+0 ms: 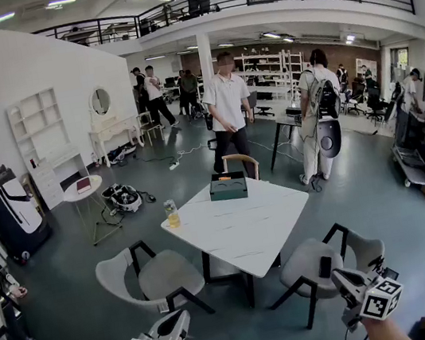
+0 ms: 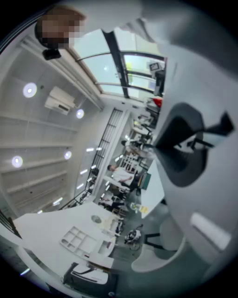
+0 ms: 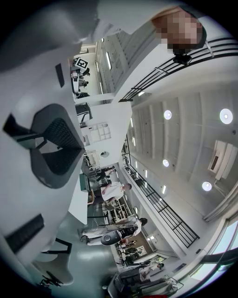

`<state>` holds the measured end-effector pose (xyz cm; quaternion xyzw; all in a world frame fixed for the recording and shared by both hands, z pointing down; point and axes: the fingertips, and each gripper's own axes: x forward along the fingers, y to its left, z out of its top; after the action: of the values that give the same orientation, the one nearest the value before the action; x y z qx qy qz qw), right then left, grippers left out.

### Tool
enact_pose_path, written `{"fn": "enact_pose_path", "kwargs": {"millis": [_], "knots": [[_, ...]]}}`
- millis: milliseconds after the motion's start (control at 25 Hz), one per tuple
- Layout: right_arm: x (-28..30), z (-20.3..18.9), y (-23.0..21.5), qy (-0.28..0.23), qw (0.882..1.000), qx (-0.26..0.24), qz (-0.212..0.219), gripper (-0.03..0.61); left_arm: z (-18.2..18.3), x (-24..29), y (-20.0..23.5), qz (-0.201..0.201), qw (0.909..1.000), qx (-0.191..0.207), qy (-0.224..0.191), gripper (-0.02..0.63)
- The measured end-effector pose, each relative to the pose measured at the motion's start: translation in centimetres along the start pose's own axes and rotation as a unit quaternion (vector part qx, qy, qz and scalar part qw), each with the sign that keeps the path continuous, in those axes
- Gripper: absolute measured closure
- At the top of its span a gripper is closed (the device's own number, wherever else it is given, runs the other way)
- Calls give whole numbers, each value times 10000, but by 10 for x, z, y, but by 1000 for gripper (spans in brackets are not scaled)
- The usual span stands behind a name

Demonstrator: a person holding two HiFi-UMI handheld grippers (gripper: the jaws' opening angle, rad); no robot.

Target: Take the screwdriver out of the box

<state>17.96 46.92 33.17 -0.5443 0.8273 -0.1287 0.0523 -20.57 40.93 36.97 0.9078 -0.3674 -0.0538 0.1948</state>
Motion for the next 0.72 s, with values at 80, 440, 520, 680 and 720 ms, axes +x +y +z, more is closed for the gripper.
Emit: {"fn": "enact_pose_path", "kwargs": {"millis": [80,440,520,680,720], "knots": [[-1,-1,-3,3,10000,-22,-2,581,-2,2,-2,-20,10000,11,4,611],[-3,3,-9,20,9999,-99,32,581,3,13,-8,-64,10000,49,-11,611],[-3,4,-13,24,10000,-84,36,581,2,17,-11,-75,10000,54,-7,611],[-5,4,-22,78,10000,10,-13,581,1,24,-18,-91,9999,68,4,611],[-6,6,-24,70,10000,44,-20,581,0,26,-20,-86,9999,68,2,611]]}}
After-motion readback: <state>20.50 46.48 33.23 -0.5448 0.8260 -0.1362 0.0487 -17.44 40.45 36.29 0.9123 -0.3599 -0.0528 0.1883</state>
